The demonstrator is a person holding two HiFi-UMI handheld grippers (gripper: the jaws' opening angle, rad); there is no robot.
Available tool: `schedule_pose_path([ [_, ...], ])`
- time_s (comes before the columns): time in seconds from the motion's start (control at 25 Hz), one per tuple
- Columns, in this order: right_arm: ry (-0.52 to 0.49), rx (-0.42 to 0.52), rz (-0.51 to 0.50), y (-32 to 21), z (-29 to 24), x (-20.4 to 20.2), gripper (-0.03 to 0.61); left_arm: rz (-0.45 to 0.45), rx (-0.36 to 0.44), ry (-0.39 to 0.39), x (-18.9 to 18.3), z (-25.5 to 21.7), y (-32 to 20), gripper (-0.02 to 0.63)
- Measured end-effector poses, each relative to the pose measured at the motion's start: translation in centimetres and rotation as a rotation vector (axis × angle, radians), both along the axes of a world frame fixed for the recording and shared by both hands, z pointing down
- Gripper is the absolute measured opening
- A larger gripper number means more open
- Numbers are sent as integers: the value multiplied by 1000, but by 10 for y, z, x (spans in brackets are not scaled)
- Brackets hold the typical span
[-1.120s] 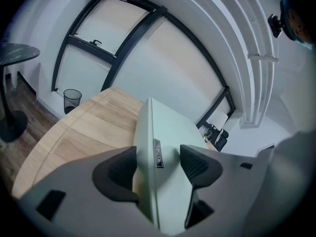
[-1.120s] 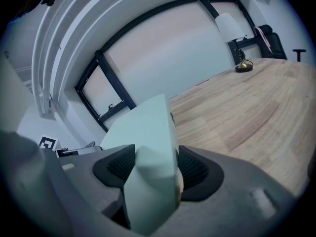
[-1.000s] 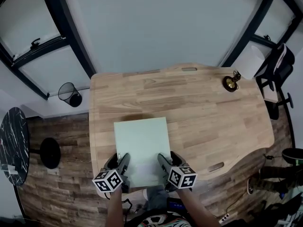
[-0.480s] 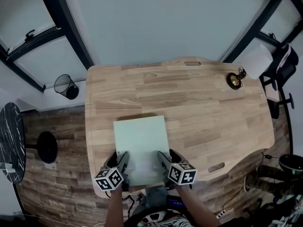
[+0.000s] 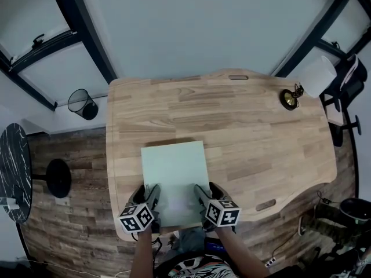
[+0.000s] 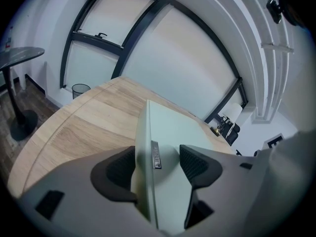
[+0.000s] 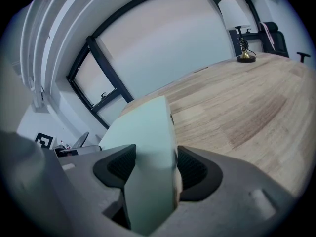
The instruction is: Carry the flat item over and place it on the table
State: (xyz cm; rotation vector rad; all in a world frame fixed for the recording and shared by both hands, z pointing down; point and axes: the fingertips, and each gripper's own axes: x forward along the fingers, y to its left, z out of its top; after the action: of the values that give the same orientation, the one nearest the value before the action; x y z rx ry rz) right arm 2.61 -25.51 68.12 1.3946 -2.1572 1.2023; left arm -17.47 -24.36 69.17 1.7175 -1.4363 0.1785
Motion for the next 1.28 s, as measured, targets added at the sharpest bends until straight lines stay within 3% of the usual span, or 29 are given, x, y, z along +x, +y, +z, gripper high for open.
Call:
schedule_pose_path([
  [0.36, 69, 48, 1, 1, -5, 4, 257, -18, 27, -55, -3, -10, -2, 267],
  [0.56, 95, 82, 24, 1, -14, 17, 254, -7, 91, -82, -2, -32, -7, 267],
  [0.68, 106, 121, 24, -1, -22, 21, 240, -6, 131, -137, -3, -44, -10, 266],
  [0.8, 129, 156, 13, -2, -31, 22, 188, -20, 177, -220, -7, -57, -8, 122],
  [0.88, 131, 178, 4, -2, -38, 22, 140, -21, 188, -237, -8, -62, -7, 96],
  [1.0, 48, 196, 9, -1, -49, 17, 5, -33, 203, -266, -11, -69, -5, 28],
  [1.12, 9, 212, -2, -2, -59, 12, 5, -10, 204, -266, -8, -76, -2, 14],
  [1.28, 103, 252, -64, 1, -66, 6, 5, 17, 198, -162, 2, -84, 1, 6],
])
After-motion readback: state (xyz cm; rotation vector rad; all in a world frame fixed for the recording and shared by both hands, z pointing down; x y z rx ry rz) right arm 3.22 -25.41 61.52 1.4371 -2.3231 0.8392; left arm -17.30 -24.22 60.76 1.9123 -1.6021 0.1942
